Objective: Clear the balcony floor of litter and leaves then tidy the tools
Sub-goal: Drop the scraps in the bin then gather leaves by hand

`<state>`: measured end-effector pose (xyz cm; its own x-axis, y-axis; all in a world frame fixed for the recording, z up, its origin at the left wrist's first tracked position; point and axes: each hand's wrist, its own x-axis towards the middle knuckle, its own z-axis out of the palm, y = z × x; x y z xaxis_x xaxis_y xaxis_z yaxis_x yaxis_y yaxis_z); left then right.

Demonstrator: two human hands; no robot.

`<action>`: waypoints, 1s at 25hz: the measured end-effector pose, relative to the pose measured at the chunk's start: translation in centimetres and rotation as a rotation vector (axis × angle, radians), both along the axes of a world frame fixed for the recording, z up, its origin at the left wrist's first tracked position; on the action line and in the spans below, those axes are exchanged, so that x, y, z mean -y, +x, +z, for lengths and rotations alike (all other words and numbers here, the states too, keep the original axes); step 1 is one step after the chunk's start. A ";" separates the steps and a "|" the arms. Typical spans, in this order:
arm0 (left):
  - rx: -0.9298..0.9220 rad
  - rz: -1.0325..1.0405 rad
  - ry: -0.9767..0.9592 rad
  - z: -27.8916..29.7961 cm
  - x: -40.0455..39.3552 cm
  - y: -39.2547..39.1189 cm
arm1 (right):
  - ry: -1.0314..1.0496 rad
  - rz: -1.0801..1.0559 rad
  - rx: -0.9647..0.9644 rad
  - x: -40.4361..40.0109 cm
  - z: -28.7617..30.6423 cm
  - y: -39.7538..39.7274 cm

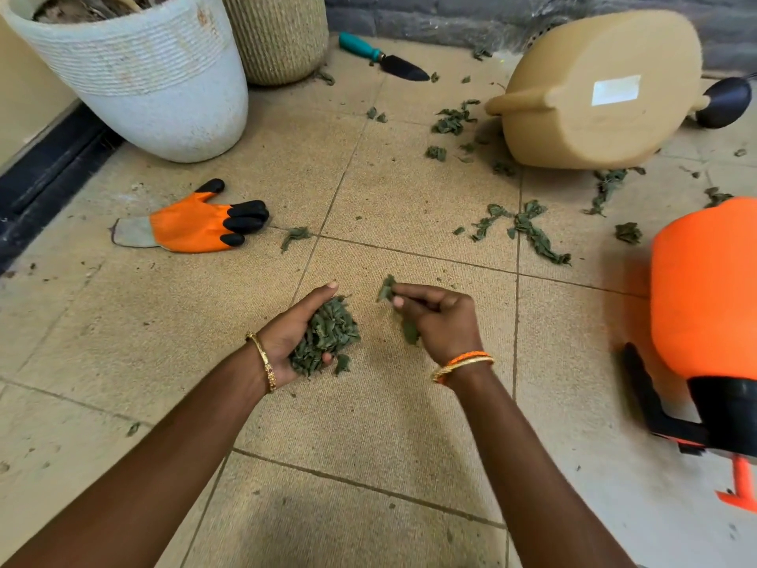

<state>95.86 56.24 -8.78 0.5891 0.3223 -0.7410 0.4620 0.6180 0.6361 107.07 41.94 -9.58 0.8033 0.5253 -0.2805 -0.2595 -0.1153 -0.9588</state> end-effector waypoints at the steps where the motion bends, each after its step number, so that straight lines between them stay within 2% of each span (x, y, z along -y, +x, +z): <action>1: 0.033 -0.039 -0.008 0.1 0.2 0.2 | -0.005 0.001 -0.006 -1.1 0.4 -1.2; 6: 0.113 -0.109 0.011 -0.3 0.6 -0.1 | 0.032 -0.010 0.061 -3.8 0.7 -6.5; 10: 0.136 0.050 -0.062 -0.1 -0.2 -1.2 | 0.108 -0.062 0.037 -3.1 0.3 -5.1; 12: 0.123 0.147 -0.052 0.1 -0.9 -1.8 | -0.034 -0.085 0.221 -1.6 -0.5 -3.0; 15: 0.097 0.252 -0.014 0.1 -2.1 -3.1 | -0.441 0.064 0.679 0.9 -3.3 -2.0; 17: 0.083 0.291 -0.009 -0.1 -2.4 -3.8 | -0.557 0.213 0.712 1.0 -4.5 -3.9; 19: 0.074 0.298 -0.019 -0.2 -2.3 -4.4 | -0.518 0.331 0.745 0.1 -5.0 -6.6; 22: 0.071 0.300 -0.011 -0.5 -2.0 -5.0 | -0.424 0.453 0.975 -1.1 -5.9 -10.3; 25: 0.069 0.307 -0.022 -0.4 -2.1 -5.6 | -0.372 0.429 1.126 -0.7 -6.1 -11.0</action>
